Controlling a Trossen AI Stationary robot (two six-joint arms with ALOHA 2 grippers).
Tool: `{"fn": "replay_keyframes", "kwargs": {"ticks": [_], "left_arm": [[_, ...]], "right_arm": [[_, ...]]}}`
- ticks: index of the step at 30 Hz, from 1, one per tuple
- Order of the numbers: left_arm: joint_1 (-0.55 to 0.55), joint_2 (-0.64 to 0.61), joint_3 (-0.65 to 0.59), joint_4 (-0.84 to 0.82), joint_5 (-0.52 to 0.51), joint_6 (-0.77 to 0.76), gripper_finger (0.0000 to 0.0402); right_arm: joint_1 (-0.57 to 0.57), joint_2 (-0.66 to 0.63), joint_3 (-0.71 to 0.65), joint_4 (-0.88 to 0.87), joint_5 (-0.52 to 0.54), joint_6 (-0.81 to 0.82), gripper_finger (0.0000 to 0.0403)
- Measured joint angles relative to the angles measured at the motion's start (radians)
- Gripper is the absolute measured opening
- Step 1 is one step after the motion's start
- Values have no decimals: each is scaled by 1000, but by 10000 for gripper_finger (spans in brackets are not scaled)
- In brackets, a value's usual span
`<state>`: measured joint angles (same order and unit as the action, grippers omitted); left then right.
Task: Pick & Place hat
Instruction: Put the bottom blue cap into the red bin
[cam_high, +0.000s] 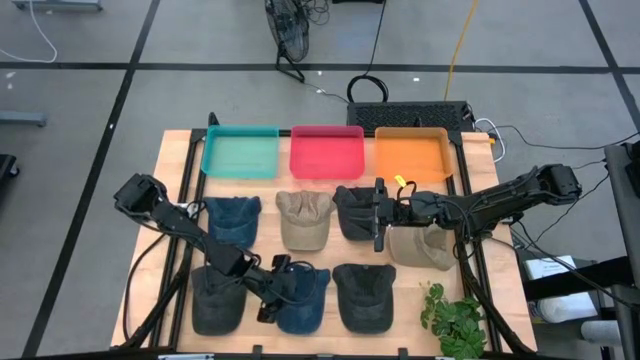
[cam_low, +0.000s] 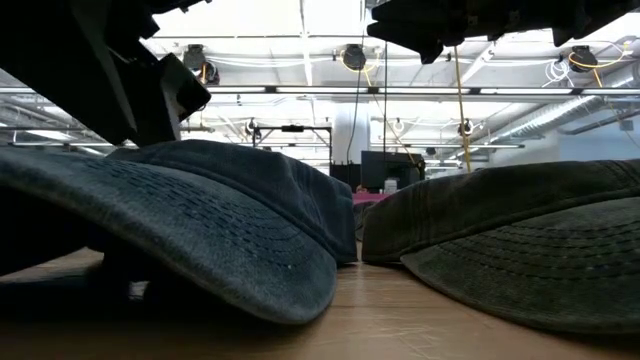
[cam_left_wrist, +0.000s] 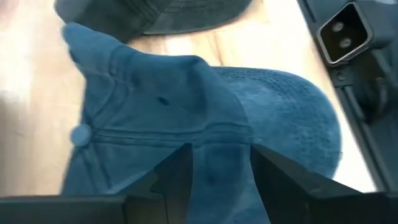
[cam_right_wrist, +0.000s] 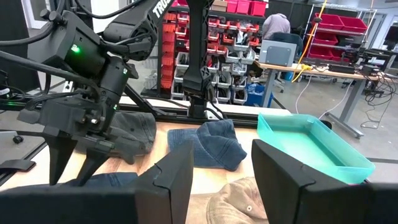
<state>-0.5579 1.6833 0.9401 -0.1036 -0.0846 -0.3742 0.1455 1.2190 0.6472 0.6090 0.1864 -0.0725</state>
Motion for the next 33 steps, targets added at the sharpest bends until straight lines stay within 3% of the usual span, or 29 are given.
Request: {"fn": "replay_keyframes", "kwargs": {"ticks": [25, 33], "left_arm": [[8, 32, 0, 1, -20, -1, 167], [9, 32, 0, -6, 11, 11, 77]], "right_arm": [[0, 0, 0, -15, 0, 0, 141], [0, 0, 0, -16, 0, -1, 141]]}}
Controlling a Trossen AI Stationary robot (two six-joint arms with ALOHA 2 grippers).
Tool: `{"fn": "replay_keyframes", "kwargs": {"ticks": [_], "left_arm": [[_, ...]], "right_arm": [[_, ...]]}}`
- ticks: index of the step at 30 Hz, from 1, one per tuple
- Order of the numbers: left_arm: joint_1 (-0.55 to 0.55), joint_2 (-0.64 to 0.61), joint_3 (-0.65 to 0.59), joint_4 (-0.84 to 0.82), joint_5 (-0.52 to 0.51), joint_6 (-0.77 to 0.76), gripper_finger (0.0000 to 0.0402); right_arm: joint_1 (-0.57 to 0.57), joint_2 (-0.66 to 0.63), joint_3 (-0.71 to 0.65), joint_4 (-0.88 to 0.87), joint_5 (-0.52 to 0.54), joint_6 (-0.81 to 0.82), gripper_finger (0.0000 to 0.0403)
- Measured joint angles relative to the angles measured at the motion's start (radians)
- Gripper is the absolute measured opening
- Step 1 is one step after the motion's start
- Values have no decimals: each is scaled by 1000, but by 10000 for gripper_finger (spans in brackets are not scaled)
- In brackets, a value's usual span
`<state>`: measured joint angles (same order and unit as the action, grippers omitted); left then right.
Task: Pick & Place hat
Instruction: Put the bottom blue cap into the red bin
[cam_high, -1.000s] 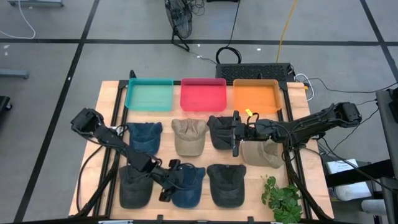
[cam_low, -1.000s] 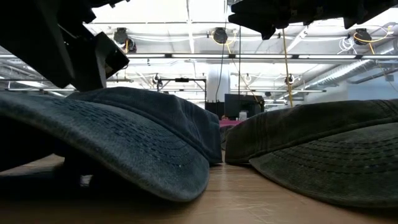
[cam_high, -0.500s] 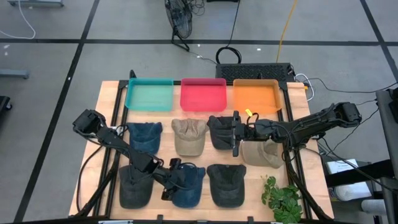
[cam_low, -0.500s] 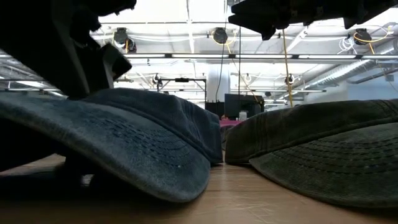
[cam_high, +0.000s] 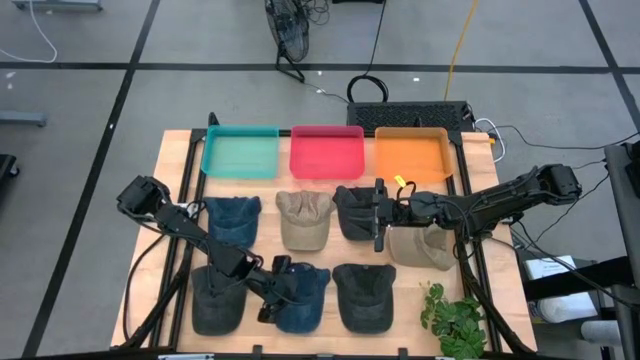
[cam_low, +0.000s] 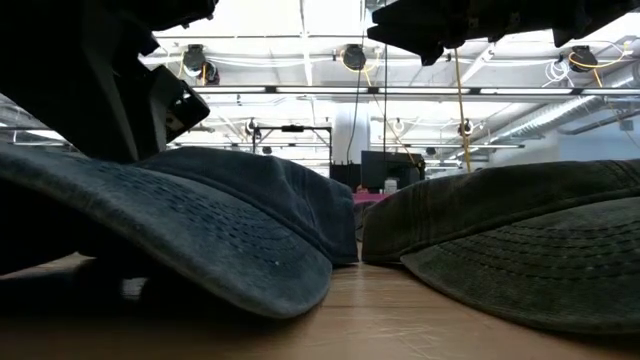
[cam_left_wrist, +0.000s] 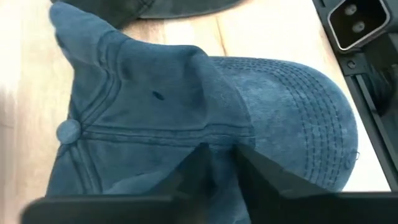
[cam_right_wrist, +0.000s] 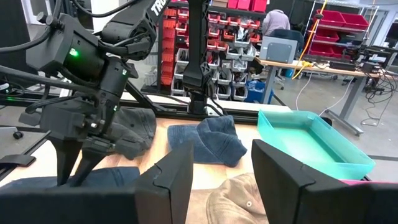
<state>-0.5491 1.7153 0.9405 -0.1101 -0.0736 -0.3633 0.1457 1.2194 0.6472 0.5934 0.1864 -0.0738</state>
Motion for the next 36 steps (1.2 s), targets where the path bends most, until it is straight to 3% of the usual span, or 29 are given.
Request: {"fn": "replay_keyframes", "kwargs": {"ticks": [4, 6, 13, 23, 26, 30, 36], "left_arm": [[5, 0, 0, -1, 31, 21, 19], [13, 0, 0, -1, 44, 22, 9], [42, -31, -1, -15, 63, 63, 6], [98, -236, -2, -21, 75, 232, 7], [124, -299, -2, -43, 36, 329, 11], [207, -374, -2, -92, -1, 495, 5], [402, -405, -2, -92, 38, 674, 15]], "right_arm": [[0, 0, 0, 0, 0, -1, 141], [0, 0, 0, 0, 0, -2, 141], [0, 0, 0, 0, 40, -2, 141], [10, -38, 0, 1, 49, -17, 141], [14, -46, 0, 1, 48, -20, 141], [13, -57, 0, 1, 46, -18, 141], [14, -69, 0, 14, -8, -25, 141]]}}
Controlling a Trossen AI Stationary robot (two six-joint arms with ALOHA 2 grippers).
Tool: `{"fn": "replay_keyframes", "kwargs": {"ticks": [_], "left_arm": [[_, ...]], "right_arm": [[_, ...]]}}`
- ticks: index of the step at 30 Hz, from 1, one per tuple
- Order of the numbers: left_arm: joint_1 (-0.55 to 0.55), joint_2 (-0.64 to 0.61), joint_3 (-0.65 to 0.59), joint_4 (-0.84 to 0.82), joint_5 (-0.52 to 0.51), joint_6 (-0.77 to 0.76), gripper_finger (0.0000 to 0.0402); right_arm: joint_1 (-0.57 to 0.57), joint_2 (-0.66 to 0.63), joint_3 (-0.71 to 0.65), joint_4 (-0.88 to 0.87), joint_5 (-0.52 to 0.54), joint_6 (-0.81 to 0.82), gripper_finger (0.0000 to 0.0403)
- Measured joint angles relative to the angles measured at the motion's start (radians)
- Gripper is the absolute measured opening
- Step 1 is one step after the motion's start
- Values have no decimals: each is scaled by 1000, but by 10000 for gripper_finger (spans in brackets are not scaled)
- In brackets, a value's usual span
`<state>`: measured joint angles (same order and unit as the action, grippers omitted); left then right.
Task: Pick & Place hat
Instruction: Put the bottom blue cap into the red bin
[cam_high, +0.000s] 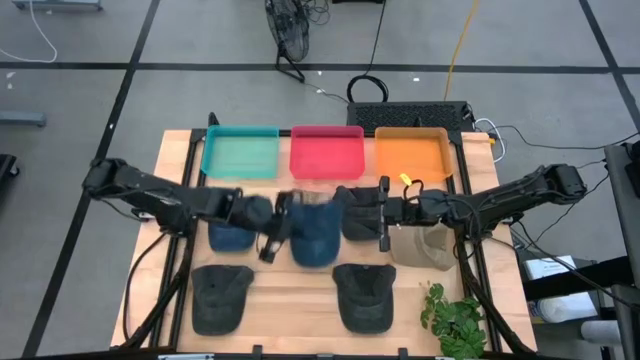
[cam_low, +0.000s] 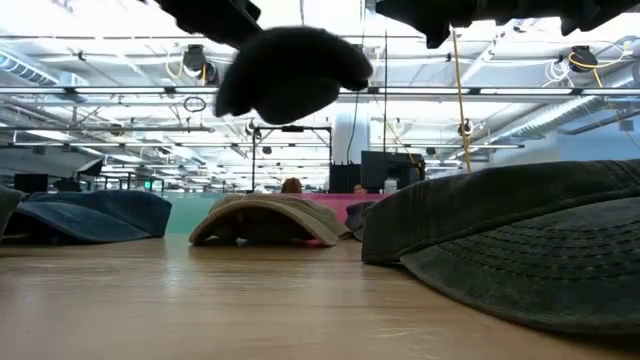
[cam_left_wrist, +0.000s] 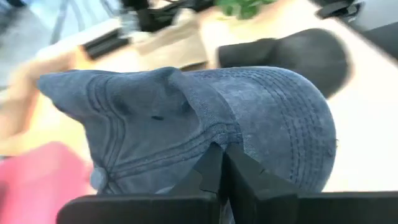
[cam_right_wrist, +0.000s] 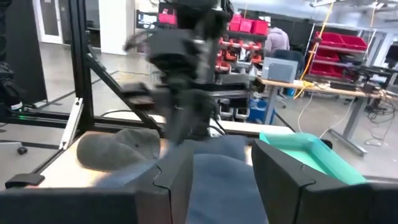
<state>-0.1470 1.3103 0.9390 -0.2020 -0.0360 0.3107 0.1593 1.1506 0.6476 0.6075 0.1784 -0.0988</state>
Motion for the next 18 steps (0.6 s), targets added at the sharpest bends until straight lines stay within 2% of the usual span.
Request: {"fn": "replay_keyframes", "kwargs": {"ticks": [5, 9, 15, 18], "left_arm": [[196, 6, 0, 70, 22, 139, 5], [350, 9, 0, 150, 76, 236, 14], [538, 61, 2, 252, 241, 353, 6], [600, 108, 2, 298, 268, 388, 10]], "right_arm": [[0, -5, 0, 6, 3, -28, 141], [0, -5, 0, 2, 3, -68, 141], [-29, 2, 0, 2, 5, -90, 141], [-60, 11, 0, -13, 5, -71, 141]]}}
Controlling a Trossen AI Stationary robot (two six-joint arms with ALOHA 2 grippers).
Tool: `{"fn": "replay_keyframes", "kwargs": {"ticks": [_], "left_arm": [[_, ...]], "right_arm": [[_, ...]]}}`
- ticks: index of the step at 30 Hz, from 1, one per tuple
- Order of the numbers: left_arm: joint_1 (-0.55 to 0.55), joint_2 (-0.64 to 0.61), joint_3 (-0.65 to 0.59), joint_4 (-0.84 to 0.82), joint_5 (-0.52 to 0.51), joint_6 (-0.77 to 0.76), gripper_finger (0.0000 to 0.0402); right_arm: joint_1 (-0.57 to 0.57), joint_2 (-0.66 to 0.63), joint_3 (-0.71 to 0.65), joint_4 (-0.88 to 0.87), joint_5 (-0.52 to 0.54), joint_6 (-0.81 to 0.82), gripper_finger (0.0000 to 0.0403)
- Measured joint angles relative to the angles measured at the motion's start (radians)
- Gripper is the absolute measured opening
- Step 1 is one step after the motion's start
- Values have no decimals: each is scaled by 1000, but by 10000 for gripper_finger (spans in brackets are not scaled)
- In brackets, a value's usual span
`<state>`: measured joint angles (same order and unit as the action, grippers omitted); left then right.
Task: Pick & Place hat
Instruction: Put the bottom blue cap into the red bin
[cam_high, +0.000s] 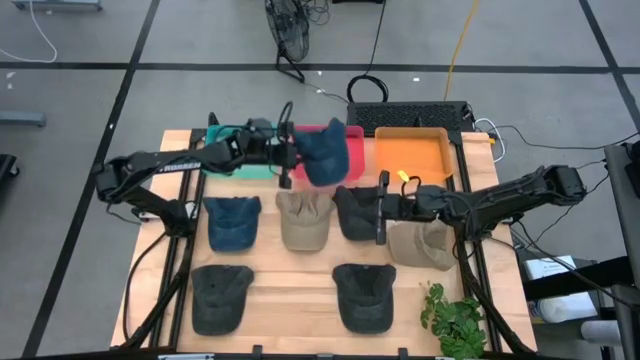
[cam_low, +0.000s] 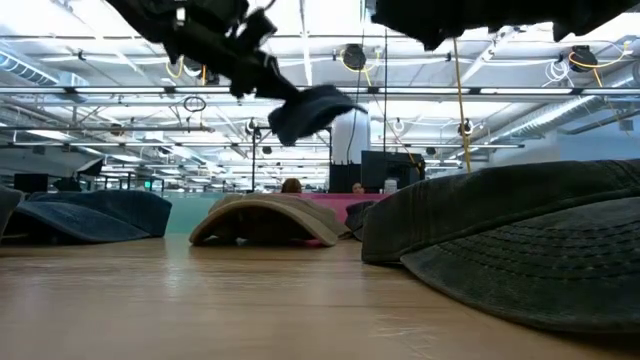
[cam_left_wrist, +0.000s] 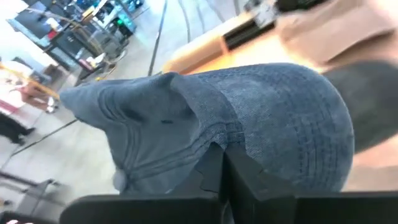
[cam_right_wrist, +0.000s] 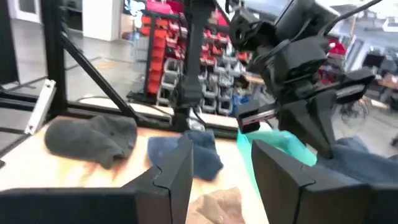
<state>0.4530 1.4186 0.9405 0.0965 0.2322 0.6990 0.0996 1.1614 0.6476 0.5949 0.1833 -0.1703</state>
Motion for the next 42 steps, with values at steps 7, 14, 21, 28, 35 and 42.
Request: {"fn": "replay_keyframes", "kwargs": {"ticks": [7, 14, 21, 28, 35, 42], "left_arm": [[62, 106, 0, 148, -7, 113, 6], [85, 206, 0, 222, -121, 286, 7], [117, 273, 0, 230, -124, 321, 15], [111, 312, 0, 226, -100, 316, 11], [101, 330, 0, 212, -100, 311, 22], [82, 329, 0, 220, -100, 313, 27]], "right_arm": [[-57, 6, -1, -80, 0, 63, 141], [-73, 11, -1, -86, -1, 65, 141], [-73, 11, -1, -91, -1, 64, 141], [-73, 11, -1, -91, -1, 62, 141], [-73, 11, -1, -100, -2, 62, 141], [-73, 11, -1, -100, -2, 62, 141]]}}
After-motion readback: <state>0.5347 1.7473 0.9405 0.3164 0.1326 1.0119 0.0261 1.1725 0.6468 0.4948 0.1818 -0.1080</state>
